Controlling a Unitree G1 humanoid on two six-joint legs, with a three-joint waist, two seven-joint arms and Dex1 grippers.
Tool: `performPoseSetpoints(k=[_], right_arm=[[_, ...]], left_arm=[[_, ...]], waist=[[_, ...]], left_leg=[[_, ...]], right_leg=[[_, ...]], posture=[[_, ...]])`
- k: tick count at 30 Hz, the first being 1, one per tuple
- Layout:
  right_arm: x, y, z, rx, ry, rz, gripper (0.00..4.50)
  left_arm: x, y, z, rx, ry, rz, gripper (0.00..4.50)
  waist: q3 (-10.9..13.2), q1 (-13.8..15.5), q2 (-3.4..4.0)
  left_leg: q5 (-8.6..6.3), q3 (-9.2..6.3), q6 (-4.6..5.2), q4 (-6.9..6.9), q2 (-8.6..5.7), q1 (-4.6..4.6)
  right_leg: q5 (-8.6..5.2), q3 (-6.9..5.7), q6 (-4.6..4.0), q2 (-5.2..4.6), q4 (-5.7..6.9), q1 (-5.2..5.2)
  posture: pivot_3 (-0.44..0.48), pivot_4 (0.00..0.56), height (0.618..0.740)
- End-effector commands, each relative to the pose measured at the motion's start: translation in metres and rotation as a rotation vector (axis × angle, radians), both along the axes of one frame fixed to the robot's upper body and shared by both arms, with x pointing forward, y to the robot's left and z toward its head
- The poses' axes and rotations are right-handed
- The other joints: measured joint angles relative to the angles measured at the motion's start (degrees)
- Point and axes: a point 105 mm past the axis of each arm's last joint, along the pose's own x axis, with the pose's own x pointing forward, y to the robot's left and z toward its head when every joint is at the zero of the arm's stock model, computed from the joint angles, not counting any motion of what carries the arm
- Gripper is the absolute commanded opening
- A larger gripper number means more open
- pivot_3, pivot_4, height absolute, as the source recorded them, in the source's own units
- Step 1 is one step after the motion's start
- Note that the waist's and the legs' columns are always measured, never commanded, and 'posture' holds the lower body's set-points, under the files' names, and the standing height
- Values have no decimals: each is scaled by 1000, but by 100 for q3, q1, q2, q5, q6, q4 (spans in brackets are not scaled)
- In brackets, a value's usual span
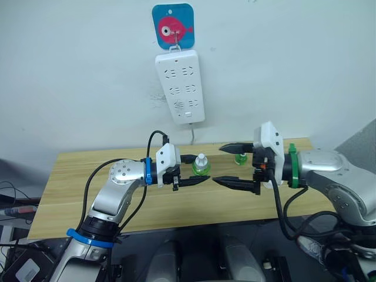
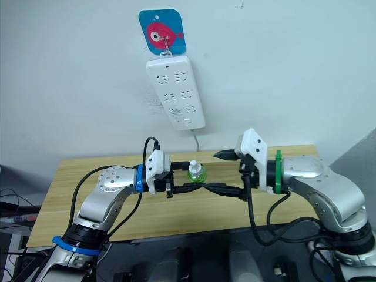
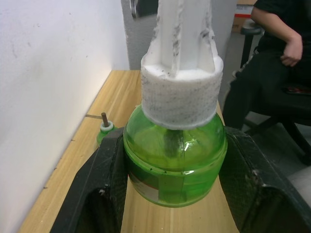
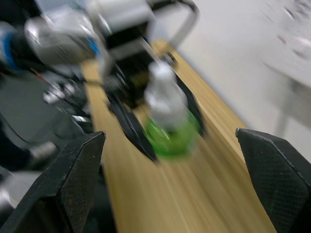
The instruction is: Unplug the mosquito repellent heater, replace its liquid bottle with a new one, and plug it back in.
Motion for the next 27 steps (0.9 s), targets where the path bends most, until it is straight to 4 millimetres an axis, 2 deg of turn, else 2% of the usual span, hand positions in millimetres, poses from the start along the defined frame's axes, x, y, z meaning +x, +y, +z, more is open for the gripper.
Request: performPoseSetpoints(k=[1,5,8,13,18,19,24,27], right_arm=[[-1,12,7,30,-34,6,4500],[6,21,4,27,-39,3,4500],[9,24,0,18,-40,6,3958],[10,27,-1,14,-53,10,2235],[3,25,8,47,-66,32,477],[3,25,10,50,-69,34,347],[-2,17,34,119,-120,37,348],[-2,10,52,158,-148,19,348]], left_arm=[[-2,-2,6,0,-32,-24,2255],[-3,-3,6,4,-34,-28,2255],[-2,-3,6,5,-36,-27,2255],[-2,-3,6,3,-36,-25,2255],[-3,-3,6,0,-33,-23,2255],[-3,-3,6,0,-33,-22,2255],[-2,0,1,13,-11,-4,2255],[0,7,-9,58,12,15,2255]], waist=[[0,1,-1],[-1,19,-1],[-2,20,-1],[-2,19,-1],[-2,20,-1],[-2,19,-1],[-2,18,-1],[-1,14,-1]], left_leg=[[0,0,0,0,-1,0],[0,0,0,0,-3,-1],[0,1,0,1,-3,-1],[0,-1,0,1,-1,-1],[0,0,0,1,-2,-1],[0,-1,0,1,-2,-1],[0,-1,0,1,-1,-1],[0,-1,0,1,-1,-1]], right_leg=[[0,1,0,0,-1,0],[0,1,0,-3,-4,0],[0,0,0,-3,-4,0],[0,-1,0,-3,-1,-1],[0,0,0,-3,-2,-1],[0,-1,0,-3,-2,-1],[0,-1,0,-3,-1,-1],[0,-1,0,-3,0,-1]], posture=[[-176,200,740],[-170,198,740],[-163,198,740],[-161,201,740],[-164,205,740],[-164,205,740],[-167,210,740],[-171,214,740]])
